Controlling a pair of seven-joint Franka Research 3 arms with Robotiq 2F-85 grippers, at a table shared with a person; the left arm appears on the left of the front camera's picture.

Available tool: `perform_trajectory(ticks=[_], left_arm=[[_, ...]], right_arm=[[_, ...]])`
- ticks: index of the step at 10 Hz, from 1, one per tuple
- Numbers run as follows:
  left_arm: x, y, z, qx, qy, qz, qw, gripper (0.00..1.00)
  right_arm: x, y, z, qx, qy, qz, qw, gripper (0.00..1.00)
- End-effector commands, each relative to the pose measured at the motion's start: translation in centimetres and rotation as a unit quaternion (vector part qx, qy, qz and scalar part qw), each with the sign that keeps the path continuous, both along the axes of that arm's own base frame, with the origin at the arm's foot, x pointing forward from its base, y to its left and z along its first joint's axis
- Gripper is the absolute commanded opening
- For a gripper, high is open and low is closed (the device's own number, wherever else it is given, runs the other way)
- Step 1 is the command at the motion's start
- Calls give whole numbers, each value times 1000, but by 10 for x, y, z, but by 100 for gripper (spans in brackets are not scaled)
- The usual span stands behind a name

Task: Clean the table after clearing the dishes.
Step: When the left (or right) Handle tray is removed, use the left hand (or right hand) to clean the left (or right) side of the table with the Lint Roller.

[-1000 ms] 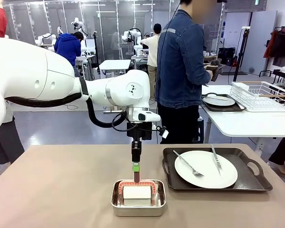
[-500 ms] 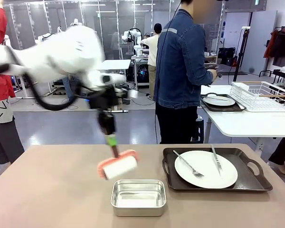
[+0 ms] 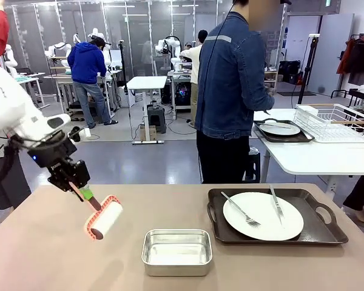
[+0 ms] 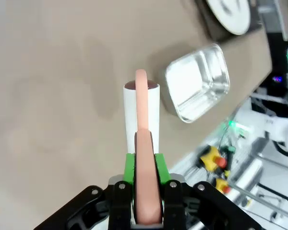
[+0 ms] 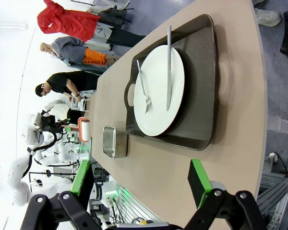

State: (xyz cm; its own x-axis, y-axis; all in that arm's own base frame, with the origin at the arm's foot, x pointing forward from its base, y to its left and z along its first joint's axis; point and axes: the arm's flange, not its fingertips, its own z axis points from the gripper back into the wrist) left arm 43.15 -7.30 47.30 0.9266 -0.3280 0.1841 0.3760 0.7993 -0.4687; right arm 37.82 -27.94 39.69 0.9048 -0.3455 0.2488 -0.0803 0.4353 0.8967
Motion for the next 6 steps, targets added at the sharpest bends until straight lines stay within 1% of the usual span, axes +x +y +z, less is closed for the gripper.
perform_trajectory(ticks=[1,4,5,6], left_arm=[[-4,-9,20,-4,24,-19,1000,0],[-4,-9,20,-4,24,-19,1000,0],[-3,-9,6,-3,10,-15,1000,21],[26,-4,-1,-45,25,44,998,21]], right_arm=[[-2,1,3,1,-1,0,1000,100],[-2,1,3,1,-1,0,1000,100],[-2,1,3,1,-1,0,1000,100],[-2,1,3,1,-1,0,1000,100]])
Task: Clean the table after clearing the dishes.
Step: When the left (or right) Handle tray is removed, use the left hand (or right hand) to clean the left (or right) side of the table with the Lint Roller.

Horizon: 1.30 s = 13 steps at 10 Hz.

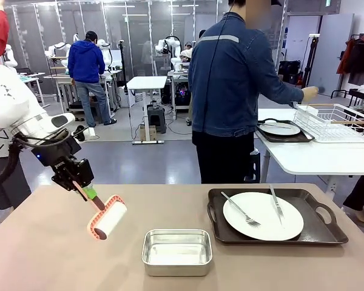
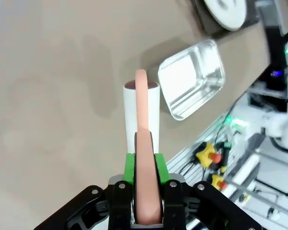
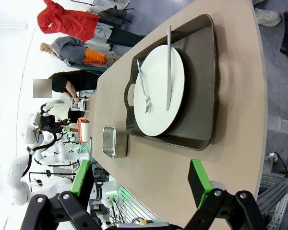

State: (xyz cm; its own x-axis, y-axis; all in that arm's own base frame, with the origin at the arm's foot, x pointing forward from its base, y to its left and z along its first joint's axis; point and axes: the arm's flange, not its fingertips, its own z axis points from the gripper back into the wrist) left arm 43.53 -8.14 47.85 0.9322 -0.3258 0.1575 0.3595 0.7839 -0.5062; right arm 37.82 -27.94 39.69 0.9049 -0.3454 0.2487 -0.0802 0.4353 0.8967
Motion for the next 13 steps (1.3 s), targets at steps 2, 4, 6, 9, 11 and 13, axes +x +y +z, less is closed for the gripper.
perform_trajectory(ticks=[2,4,6,9,11,13], left_arm=[[58,12,-29,-83,48,68,993,21],[75,9,-58,-94,68,85,990,21],[95,10,-94,-124,107,106,981,21],[89,26,-144,-151,73,141,976,21],[89,35,-159,-180,47,154,971,21],[96,50,-173,-176,66,148,971,21]], right_arm=[[-2,1,3,1,-1,0,1000,100],[-2,1,3,1,-1,0,1000,100],[-2,1,3,1,-1,0,1000,100],[-2,1,3,1,-1,0,1000,100],[-2,1,3,1,-1,0,1000,100],[-2,1,3,1,-1,0,1000,100]])
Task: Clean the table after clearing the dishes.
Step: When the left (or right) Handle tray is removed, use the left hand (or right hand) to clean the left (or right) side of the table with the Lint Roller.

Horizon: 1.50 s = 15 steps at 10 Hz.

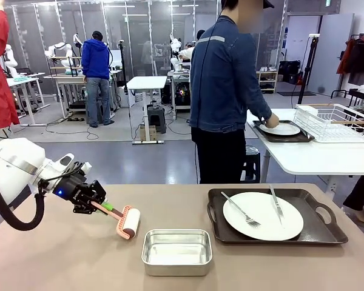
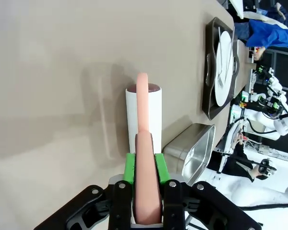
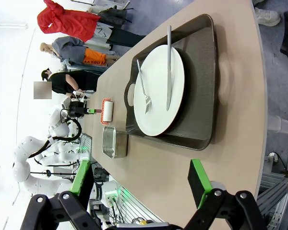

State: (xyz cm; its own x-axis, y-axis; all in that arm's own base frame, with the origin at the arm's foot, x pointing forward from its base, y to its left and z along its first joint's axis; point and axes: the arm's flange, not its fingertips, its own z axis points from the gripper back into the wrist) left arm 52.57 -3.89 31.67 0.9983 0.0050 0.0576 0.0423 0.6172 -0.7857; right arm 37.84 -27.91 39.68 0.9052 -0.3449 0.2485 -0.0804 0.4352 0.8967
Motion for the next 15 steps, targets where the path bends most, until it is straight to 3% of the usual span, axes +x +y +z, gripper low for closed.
perform_trajectory(ticks=[1,5,7,10,15], left_arm=[[5,23,-15,1,-11,6,1000,21],[-7,104,-9,42,-21,-23,999,21],[-8,145,-11,69,-7,-33,997,21],[-11,199,-5,131,1,33,991,21],[-32,235,12,207,21,77,975,21]], right_arm=[[-2,1,3,1,-1,0,1000,100],[-2,1,3,1,-1,0,1000,100],[-2,1,3,1,-1,0,1000,100],[-2,1,3,1,-1,0,1000,100],[-2,1,3,1,-1,0,1000,100]])
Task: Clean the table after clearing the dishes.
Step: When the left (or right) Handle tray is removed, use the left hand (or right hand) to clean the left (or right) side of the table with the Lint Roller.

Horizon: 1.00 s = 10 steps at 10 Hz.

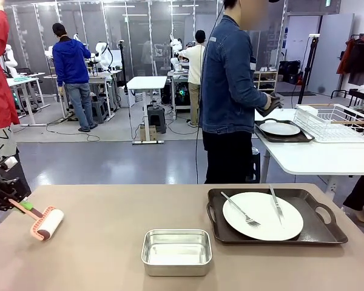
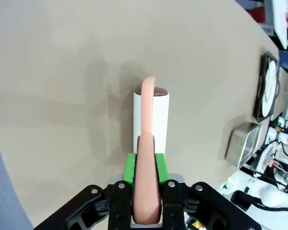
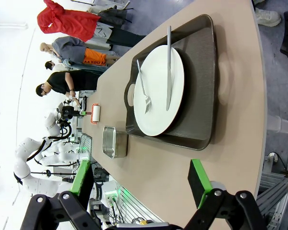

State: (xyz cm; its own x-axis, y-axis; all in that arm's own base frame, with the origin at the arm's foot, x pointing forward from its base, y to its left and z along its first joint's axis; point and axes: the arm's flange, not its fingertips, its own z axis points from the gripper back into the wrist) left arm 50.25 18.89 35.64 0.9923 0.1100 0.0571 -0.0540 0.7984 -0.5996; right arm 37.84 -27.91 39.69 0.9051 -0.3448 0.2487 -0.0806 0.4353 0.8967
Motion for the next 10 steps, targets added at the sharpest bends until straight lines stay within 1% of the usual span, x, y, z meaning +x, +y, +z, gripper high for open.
perform_trajectory(ticks=[1,2,3,6,8,10], left_arm=[[-16,9,-22,87,21,26,996,21],[-21,9,-17,86,23,31,996,21],[-24,4,-10,104,29,34,994,21],[-48,-9,26,124,10,38,992,21],[-63,-30,64,159,7,29,987,21],[-75,-48,99,200,-4,34,979,21]], right_arm=[[-2,1,3,1,-1,0,1000,100],[-2,1,3,1,-1,0,1000,100],[-2,1,3,1,-1,0,1000,100],[-2,1,3,1,-1,0,1000,100],[-2,1,3,1,-1,0,1000,100],[-2,1,3,1,-1,0,1000,100]])
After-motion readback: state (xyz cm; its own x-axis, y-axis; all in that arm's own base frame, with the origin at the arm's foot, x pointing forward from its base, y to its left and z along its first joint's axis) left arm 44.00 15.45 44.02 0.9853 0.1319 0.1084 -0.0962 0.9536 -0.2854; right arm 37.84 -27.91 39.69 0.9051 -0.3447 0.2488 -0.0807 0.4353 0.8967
